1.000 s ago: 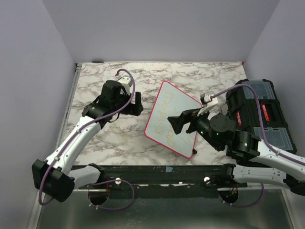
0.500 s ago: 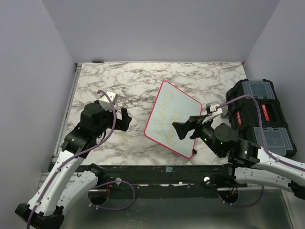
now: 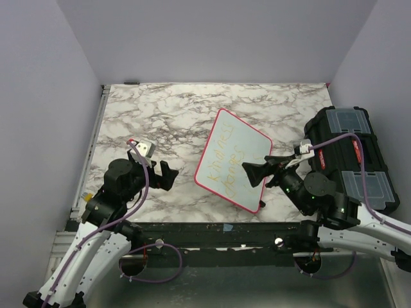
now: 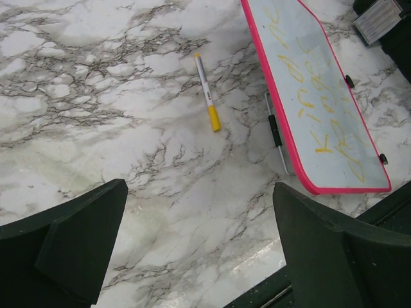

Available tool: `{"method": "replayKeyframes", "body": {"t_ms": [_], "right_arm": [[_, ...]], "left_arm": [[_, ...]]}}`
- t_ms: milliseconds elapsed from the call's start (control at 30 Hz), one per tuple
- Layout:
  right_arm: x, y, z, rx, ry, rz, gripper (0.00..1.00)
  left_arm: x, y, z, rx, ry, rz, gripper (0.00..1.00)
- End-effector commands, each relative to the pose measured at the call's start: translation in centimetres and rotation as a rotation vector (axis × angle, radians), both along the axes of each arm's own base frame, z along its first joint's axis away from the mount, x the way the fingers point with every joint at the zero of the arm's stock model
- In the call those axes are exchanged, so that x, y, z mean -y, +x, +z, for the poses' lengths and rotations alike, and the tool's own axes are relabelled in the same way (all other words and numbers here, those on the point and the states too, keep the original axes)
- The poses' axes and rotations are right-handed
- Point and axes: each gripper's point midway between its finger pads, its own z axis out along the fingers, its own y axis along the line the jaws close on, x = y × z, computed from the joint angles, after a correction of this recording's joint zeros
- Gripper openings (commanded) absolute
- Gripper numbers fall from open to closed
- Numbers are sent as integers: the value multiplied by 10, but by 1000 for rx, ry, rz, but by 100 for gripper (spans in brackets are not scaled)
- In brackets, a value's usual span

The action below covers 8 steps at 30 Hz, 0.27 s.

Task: Write a sentence on the whiteboard
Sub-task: Reset both arms

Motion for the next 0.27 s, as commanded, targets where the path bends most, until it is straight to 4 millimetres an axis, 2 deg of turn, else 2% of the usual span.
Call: {"method": "replayKeyframes", "body": {"t_ms": [0,233], "right_arm": [[4,3,-7,-11,-13,-35,100],[-12,-5,-9,-11,-78,59,98]], "left_arm": [[8,-1,9,34,-52,-32,99],[8,0,8,33,-48,-30,99]]}}
